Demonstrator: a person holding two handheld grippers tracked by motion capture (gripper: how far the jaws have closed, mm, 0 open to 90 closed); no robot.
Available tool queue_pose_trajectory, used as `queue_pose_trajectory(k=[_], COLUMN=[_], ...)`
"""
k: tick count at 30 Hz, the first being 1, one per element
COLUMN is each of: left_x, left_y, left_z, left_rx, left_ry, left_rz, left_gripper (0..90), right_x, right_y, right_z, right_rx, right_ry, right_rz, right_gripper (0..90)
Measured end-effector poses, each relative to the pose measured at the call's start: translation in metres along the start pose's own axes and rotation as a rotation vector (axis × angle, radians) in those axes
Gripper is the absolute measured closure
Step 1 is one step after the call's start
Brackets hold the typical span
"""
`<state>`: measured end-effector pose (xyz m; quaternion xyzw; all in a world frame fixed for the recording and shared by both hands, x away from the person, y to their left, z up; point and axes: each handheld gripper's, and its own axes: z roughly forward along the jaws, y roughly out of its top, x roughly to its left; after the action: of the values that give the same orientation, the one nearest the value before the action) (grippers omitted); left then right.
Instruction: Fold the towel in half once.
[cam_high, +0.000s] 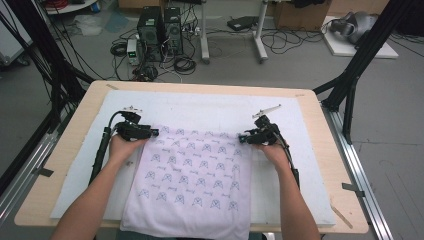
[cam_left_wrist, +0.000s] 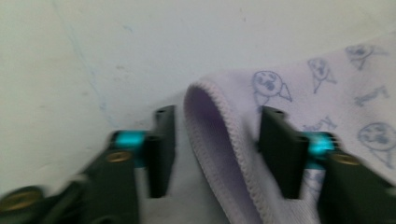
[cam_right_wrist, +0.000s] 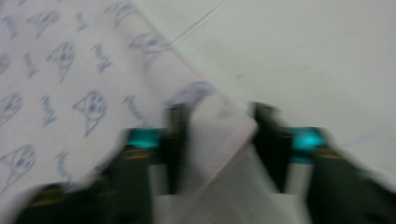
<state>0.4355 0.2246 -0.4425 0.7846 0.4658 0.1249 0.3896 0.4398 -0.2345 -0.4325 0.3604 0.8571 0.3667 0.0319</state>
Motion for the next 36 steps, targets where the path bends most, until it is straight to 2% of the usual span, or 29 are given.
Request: queue_pose_trajectory(k=[1,2,3,6,7,8,10,11,13,14,15,16,17,18,19,23,25,26,28,29,30,32,33,36], left_x=[0.001,0.001,0.000,0.003,0.003,0.002,0.000,0.000,0.001,0.001,0.000,0.001,0.003,0.006,0.007,0.013,0.013,0.011,0.006,0.004,0.001,-0.006,-0.011,-0.024], left_y=[0.000,0.002,0.003,0.011,0.016,0.024,0.047,0.056,0.077,0.085,0.092,0.094,0.095,0.092,0.090,0.066,0.054,0.047,0.036,0.032,0.027,0.018,0.013,-0.004], left_z=[-0.001,-0.002,-0.003,-0.013,-0.015,-0.018,-0.030,-0.034,-0.045,-0.048,-0.049,-0.048,-0.046,-0.045,-0.044,-0.046,-0.048,-0.050,-0.053,-0.055,-0.056,-0.060,-0.063,-0.075], left_rx=[-0.018,-0.029,-0.053,-0.135,-0.142,-0.155,-0.218,-0.233,-0.273,-0.286,-0.287,-0.288,-0.274,-0.248,-0.233,-0.193,-0.176,-0.175,-0.164,-0.163,-0.155,-0.127,-0.121,-0.139], left_ry=[-0.029,-0.016,0.004,0.057,0.068,0.083,0.112,0.117,0.147,0.167,0.201,0.229,0.226,0.222,0.225,0.198,0.189,0.176,0.161,0.147,0.138,0.115,0.112,0.090], left_rz=[-0.004,-0.002,0.002,-0.013,-0.011,-0.003,0.017,0.027,0.051,0.069,0.087,0.084,0.057,0.053,0.053,0.058,0.061,0.069,0.087,0.090,0.106,0.121,0.149,0.176], left_gripper=[85.3,85.3,85.6,86.1,86.2,86.2,86.2,86.2,86.0,85.4,81.5,70.1,58.7,57.7,57.5,56.2,55.4,55.3,53.9,52.7,52.4,50.5,49.8,49.5], right_x=[0.000,0.002,0.001,-0.003,-0.002,-0.001,0.001,0.002,0.001,-0.001,-0.002,-0.003,-0.005,-0.007,-0.009,-0.008,-0.006,-0.005,0.002,0.006,0.009,0.022,0.026,0.044], right_y=[0.001,0.003,0.008,0.027,0.039,0.046,0.068,0.081,0.096,0.104,0.110,0.114,0.115,0.116,0.113,0.093,0.083,0.077,0.067,0.064,0.061,0.051,0.047,0.031], right_z=[0.003,0.004,0.003,-0.008,-0.014,-0.018,-0.030,-0.038,-0.050,-0.055,-0.058,-0.058,-0.056,-0.051,-0.045,-0.029,-0.027,-0.027,-0.027,-0.026,-0.027,-0.033,-0.035,-0.041], right_rx=[0.004,0.009,0.019,-0.006,-0.016,-0.028,-0.043,-0.055,-0.084,-0.099,-0.113,-0.141,-0.154,-0.134,-0.109,-0.047,-0.038,-0.042,-0.029,0.001,0.003,-0.041,-0.051,-0.054], right_ry=[0.023,0.009,-0.002,-0.072,-0.100,-0.122,-0.161,-0.196,-0.222,-0.232,-0.241,-0.249,-0.258,-0.255,-0.226,-0.183,-0.192,-0.168,-0.157,-0.129,-0.115,-0.126,-0.105,-0.090], right_rz=[-0.030,-0.052,-0.048,-0.081,-0.095,-0.112,-0.147,-0.170,-0.175,-0.178,-0.174,-0.177,-0.175,-0.143,-0.130,-0.113,-0.107,-0.094,-0.099,-0.075,-0.076,-0.113,-0.104,-0.147], right_gripper=[82.4,83.1,83.4,83.7,83.8,83.8,83.8,83.8,83.6,82.8,77.9,64.6,54.3,51.8,50.2,46.0,46.3,46.4,44.7,43.2,44.5,47.4,47.4,48.9])
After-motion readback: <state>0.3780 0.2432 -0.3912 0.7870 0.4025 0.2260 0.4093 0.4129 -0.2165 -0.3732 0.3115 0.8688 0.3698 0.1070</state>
